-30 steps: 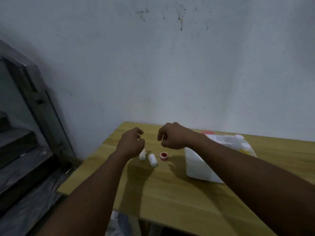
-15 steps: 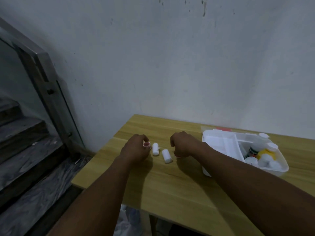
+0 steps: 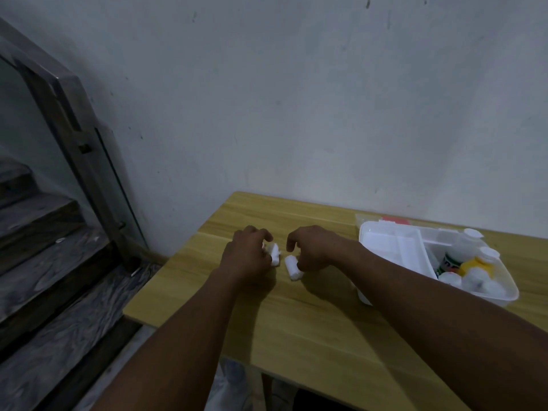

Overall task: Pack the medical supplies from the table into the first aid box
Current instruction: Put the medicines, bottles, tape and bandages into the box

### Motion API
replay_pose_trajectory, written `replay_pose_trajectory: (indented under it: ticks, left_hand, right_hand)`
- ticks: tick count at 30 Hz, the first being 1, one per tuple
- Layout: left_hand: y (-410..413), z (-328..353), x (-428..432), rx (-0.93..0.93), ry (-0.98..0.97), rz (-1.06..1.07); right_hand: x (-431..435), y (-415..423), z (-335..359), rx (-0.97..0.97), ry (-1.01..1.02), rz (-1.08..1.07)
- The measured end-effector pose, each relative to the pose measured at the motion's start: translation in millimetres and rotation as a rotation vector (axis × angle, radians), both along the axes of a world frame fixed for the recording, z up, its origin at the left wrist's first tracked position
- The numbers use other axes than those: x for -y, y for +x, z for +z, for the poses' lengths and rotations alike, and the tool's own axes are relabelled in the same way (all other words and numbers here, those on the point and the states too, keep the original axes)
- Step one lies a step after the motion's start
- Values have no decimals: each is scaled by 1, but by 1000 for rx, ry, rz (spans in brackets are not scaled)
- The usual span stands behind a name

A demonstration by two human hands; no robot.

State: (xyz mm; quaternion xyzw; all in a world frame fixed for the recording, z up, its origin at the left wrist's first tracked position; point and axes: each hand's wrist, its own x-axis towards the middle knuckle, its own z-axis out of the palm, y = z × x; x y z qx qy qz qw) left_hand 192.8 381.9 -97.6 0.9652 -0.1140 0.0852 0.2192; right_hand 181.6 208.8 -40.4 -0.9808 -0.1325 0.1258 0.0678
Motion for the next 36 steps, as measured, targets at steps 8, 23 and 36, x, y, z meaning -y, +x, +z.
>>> replay_pose_trajectory:
  ticks: [8, 23, 36]
  left_hand:
    - [3, -3, -12, -8, -55, -21]
    - [0, -10, -29, 42, -101, 67]
    - [-11, 0, -15, -59, -126, 57]
  right_hand:
    - [-16, -3, -5, 17, 8, 1]
    - [-53, 3, -13, 188, 198, -209]
    - [4, 20, 34, 219, 233, -159]
